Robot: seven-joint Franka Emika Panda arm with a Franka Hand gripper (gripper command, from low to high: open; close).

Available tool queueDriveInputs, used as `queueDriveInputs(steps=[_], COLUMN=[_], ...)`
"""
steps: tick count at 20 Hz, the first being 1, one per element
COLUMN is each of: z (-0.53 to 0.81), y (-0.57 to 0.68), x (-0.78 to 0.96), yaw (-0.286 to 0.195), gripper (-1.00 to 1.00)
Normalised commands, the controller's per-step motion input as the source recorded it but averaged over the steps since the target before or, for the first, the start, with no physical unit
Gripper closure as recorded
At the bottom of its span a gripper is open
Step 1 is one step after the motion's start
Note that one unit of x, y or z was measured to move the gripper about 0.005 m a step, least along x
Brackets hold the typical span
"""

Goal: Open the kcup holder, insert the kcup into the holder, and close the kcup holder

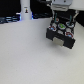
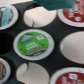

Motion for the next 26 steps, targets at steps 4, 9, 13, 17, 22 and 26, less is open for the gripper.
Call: queueDriveInputs(steps=[4,9,13,17,22,26], z=[0.09,0.03,0.01,-0.05,-0.16,-0.2], y=[-0.39,-0.35,-0.18,0.01,0.22,0.2], x=[0.66,0.79,0.86,0.76,0.34,0.06], yaw=[0.02,0.005,0.009,0.066,0.184,0.226], gripper=[-1.0,-1.0,-1.0,-1.0,-1.0,-1.0])
